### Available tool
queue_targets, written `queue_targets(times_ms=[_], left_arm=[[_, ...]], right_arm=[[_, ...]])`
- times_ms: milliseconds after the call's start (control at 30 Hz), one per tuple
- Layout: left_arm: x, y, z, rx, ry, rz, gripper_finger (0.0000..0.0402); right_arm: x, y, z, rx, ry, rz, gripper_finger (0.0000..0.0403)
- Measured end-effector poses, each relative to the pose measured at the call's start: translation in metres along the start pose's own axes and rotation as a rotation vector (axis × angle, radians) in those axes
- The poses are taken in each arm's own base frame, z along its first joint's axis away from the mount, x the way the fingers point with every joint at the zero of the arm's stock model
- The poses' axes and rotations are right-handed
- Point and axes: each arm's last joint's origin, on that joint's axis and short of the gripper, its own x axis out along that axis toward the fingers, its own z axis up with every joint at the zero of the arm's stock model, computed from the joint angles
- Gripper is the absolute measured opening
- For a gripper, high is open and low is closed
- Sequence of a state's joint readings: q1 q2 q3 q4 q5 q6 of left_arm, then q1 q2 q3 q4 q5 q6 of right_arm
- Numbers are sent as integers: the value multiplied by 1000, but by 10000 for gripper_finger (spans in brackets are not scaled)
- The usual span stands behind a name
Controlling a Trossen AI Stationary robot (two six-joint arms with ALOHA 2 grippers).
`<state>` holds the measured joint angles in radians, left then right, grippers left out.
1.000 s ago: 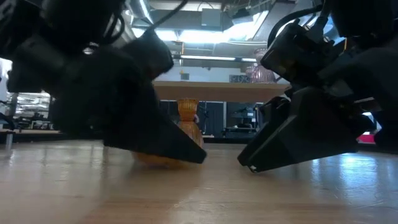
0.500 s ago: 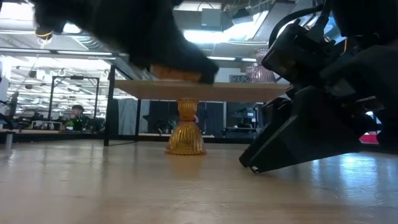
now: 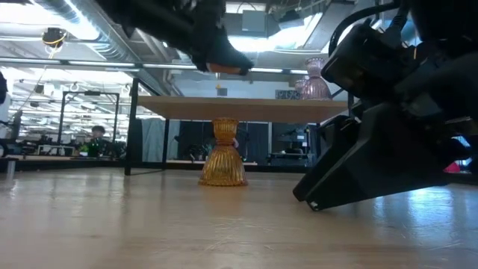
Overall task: Pick & Place candle stick holders
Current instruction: Adjust the yellow glass candle holder on the table
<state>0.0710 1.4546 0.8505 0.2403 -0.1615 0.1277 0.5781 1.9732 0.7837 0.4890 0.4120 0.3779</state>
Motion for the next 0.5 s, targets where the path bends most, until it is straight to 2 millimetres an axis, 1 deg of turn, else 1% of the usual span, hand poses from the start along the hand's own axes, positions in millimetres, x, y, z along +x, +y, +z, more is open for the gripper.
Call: queue_targets(times_ms=[133, 267, 333, 433, 500], left_arm=[[9, 41, -12, -20, 28, 0, 277], [13, 72, -18, -55, -2, -19, 277], [15, 80, -20, -55, -27, -30, 277], [19, 87, -20, -51, -77, -48, 277], [25, 91, -21, -54, -77, -64, 277]], right_arm=[[0, 0, -1, -5, 5, -11, 197], [0, -1, -1, -10, 8, -32, 197], [0, -1, -2, -10, 10, -45, 197], [0, -3, -2, -12, 12, -66, 197], [0, -5, -1, -10, 14, -74, 197]])
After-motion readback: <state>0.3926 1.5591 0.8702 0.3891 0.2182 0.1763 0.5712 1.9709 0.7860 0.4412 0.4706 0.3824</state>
